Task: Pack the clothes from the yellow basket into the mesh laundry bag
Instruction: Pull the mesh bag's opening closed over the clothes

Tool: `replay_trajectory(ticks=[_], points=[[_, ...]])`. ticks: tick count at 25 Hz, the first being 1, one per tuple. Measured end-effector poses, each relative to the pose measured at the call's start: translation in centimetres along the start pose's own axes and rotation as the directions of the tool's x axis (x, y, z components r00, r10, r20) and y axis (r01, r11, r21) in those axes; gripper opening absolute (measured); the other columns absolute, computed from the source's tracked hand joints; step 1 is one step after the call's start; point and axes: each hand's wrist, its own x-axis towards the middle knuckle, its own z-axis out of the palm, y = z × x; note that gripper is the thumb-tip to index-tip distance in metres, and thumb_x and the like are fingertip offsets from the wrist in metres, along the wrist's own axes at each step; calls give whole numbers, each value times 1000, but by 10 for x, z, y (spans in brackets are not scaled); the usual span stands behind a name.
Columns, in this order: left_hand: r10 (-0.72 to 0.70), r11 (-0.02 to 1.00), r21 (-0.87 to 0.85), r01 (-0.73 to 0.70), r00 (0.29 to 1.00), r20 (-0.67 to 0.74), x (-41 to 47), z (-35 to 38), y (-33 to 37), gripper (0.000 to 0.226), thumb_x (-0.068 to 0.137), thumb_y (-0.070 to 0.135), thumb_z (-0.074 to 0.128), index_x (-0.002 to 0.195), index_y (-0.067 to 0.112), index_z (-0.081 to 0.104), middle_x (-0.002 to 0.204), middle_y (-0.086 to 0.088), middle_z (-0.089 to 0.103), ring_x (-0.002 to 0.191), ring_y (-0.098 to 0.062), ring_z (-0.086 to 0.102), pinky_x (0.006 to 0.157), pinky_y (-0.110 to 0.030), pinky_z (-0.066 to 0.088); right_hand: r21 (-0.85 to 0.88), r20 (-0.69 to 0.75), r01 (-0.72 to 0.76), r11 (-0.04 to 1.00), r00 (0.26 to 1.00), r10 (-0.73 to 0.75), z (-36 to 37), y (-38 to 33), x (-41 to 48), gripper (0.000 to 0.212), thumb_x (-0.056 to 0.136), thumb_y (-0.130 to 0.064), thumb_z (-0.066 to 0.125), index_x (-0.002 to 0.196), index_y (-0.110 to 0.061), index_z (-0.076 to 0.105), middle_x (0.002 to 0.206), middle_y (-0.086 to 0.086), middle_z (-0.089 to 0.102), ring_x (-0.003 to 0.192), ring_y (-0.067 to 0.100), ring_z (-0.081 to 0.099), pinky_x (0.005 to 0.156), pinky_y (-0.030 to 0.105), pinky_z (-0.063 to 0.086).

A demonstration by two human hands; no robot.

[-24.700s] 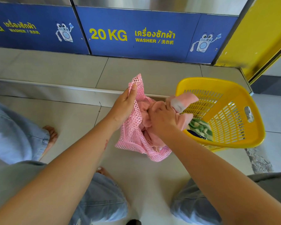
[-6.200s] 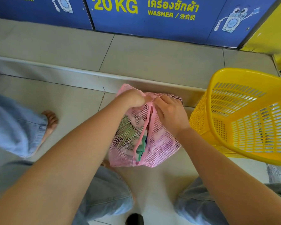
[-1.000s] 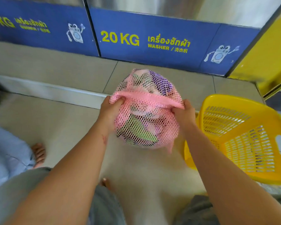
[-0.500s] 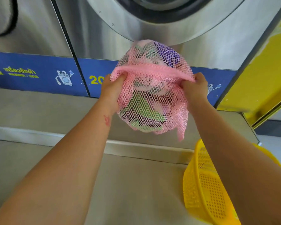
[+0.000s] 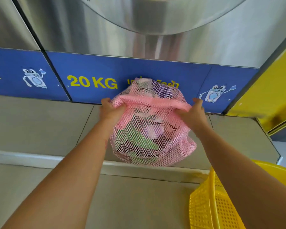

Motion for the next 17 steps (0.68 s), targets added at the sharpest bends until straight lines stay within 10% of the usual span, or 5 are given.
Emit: replay_trajectory(ticks=[4,7,12,17], points=[[296,936,220,-273,952,-77,-26,-12,12,74,86,34,57,151,21,23,154,-10,29,141,-30,29,114,-51,26,-473,-9,293,831,942,-336,7,-9,-31,83,79,-73,48,147,-40,14,157,2,23,144,28,25,110,61,23],[563,696,443,-565,812,151,-39,2,8,66,95,50,36,154,32,11,164,-6,6,150,-24,5,119,-56,7,-656,118,495,570,813,-570,23,-10,-37,65,92,-68,19,150,-43,4,163,-2,5,151,23,7,115,62,8],[444,335,813,-477,841,311,-4,41,-3,61,97,58,4,150,37,-16,162,-2,-17,149,-23,-17,117,-55,-11,-758,215,451,470,854,-474,45,12,4,56,98,-57,5,150,-41,-11,163,-3,-9,151,21,-8,121,53,-2],[300,197,900,-389,898,323,7,47,20,58,99,54,3,152,34,-12,164,-3,-7,149,-24,-16,116,-55,-13,-757,336,433,489,900,-278,36,-5,21,57,98,-56,7,151,-40,-7,163,-3,-9,150,20,-9,120,50,-5]])
